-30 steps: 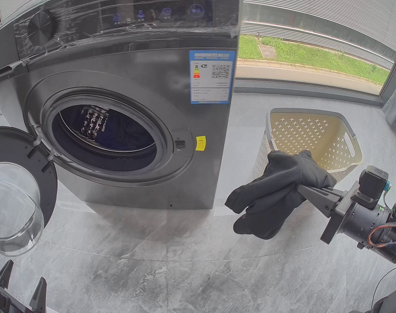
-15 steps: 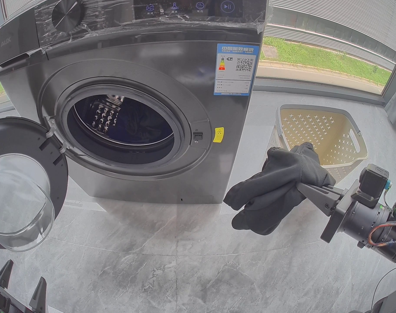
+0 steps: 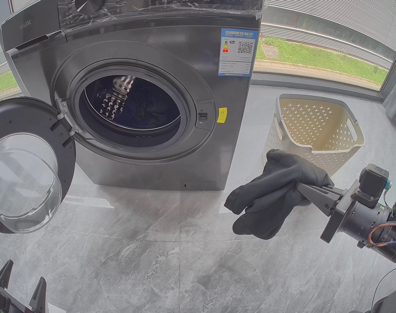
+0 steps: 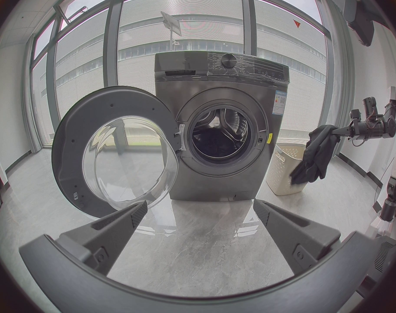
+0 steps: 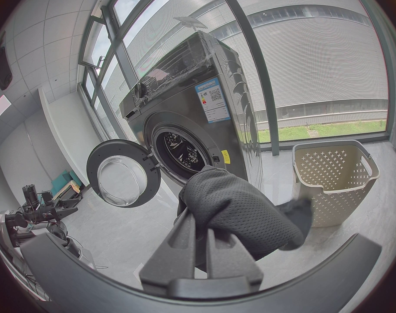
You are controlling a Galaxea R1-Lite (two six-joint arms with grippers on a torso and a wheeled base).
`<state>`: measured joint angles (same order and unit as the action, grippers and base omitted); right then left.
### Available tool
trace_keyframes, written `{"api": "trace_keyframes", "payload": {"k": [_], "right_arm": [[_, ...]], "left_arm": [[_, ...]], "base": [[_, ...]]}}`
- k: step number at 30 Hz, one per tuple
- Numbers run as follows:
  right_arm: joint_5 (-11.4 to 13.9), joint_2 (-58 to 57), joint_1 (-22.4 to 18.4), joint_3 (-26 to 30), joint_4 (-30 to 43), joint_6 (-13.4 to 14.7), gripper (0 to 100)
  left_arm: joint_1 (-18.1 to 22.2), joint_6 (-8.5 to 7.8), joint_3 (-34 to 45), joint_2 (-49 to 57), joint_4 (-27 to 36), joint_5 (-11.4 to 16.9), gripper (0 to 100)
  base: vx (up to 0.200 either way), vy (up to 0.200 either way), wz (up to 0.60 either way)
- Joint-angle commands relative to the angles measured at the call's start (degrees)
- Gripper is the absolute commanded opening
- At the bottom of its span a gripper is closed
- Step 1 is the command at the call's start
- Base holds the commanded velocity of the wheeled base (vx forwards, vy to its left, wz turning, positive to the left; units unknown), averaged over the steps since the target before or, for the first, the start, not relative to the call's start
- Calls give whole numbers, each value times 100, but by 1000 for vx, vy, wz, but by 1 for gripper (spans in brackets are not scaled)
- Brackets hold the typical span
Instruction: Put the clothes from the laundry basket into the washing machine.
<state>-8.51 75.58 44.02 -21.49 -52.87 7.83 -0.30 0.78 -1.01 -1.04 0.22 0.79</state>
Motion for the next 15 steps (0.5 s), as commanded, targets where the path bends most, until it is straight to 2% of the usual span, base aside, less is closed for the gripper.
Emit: {"api": "trace_keyframes", "payload": {"k": [1, 14, 15], "right_arm": [[-2, 9, 1, 5, -4, 0, 0], [-2, 18, -7, 5, -4, 0, 0], [-2, 18, -7, 5, -4, 17, 0]], "left_arm": [[4, 1, 84, 68, 4, 0, 100], [4, 1, 84, 68, 4, 0, 100], [4, 10, 84, 68, 4, 0, 100]], "base": [[0, 200, 0], [0, 200, 0], [0, 0, 0]]}}
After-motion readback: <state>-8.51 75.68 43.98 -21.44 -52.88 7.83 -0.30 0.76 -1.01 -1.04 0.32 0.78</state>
